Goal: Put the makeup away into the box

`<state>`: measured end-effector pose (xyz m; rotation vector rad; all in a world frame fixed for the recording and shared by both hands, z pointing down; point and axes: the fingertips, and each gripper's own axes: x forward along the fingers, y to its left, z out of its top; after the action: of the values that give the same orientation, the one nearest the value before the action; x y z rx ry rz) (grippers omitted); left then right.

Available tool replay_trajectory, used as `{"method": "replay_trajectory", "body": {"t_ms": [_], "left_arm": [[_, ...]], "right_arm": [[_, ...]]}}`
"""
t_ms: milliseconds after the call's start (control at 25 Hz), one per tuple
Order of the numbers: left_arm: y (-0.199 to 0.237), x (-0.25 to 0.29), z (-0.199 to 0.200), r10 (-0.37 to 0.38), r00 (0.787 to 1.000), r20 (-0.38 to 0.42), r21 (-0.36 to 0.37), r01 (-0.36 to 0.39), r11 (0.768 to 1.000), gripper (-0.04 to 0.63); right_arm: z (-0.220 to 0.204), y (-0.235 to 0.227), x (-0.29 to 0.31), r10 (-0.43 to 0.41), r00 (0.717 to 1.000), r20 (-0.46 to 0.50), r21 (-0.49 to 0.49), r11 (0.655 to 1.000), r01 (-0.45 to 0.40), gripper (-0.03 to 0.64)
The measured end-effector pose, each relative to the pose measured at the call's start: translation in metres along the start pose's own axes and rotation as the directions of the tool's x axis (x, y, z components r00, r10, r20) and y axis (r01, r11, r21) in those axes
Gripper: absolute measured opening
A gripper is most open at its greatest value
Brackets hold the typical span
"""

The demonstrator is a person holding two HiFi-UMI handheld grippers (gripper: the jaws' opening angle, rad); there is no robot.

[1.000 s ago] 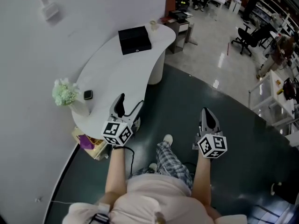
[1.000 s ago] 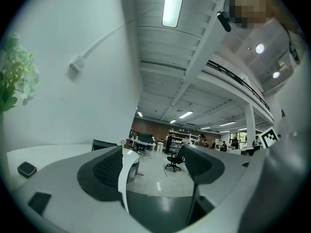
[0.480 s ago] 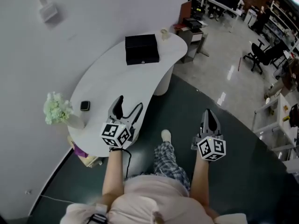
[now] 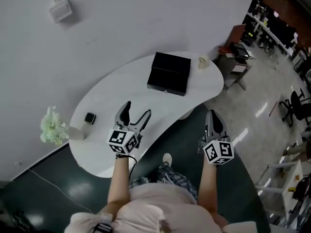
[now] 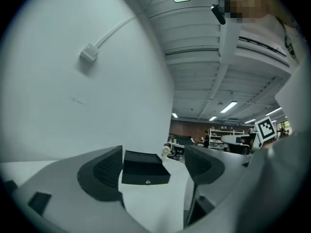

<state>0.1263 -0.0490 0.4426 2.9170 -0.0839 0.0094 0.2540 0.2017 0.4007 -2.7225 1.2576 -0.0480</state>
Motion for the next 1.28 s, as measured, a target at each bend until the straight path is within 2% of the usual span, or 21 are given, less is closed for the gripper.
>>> {"method": "replay_trajectory", "body": {"t_ms": [120,320,480,600,800,960,1080,1160,1280], "left_arm": [[0.025,0.016,0.003,0.099,0.995,0.012,-0.021,-0.099,0.995,0.383],[0.054,0.025,0.000,0.228,0.974,-0.001,-0.012,-0.228,0.974,0.383],[0.075,0.023,0.001,0.308,0.951,-0.007,0.008,-0.308,0.951,0.383],[0.093,0.012,0.000,0.374,0.927,0.000,-0.002,-0.374,0.927,0.383],[0.132,-0.020,-0.003,0.491,0.871,0.011,-0.037,-0.491,0.871,0.383],[0.157,-0.047,-0.007,0.582,0.813,-0.005,-0.030,-0.582,0.813,0.383],[0.174,-0.063,-0.012,0.627,0.779,-0.023,-0.062,-0.627,0.777,0.383],[0.184,-0.075,-0.015,0.655,0.754,-0.042,-0.055,-0.656,0.752,0.383],[0.208,-0.091,-0.019,0.710,0.702,-0.065,-0.040,-0.712,0.701,0.383]], "right_arm": [[-0.006,0.003,0.057,0.126,0.991,-0.042,0.004,0.992,-0.126,0.014],[-0.020,0.024,0.126,0.296,0.948,-0.117,-0.024,0.953,-0.301,0.014],[-0.028,0.047,0.166,0.391,0.911,-0.133,-0.009,0.919,-0.395,0.014],[-0.036,0.072,0.187,0.449,0.882,-0.145,0.011,0.892,-0.452,0.014],[-0.050,0.132,0.216,0.550,0.815,-0.183,0.011,0.830,-0.557,0.014],[-0.060,0.182,0.235,0.630,0.750,-0.202,0.021,0.769,-0.639,0.014],[-0.072,0.222,0.247,0.686,0.695,-0.216,0.024,0.715,-0.699,0.014],[-0.080,0.249,0.252,0.721,0.654,-0.230,0.022,0.675,-0.737,0.014],[-0.092,0.287,0.260,0.769,0.592,-0.242,0.039,0.618,-0.786,0.014]]}}
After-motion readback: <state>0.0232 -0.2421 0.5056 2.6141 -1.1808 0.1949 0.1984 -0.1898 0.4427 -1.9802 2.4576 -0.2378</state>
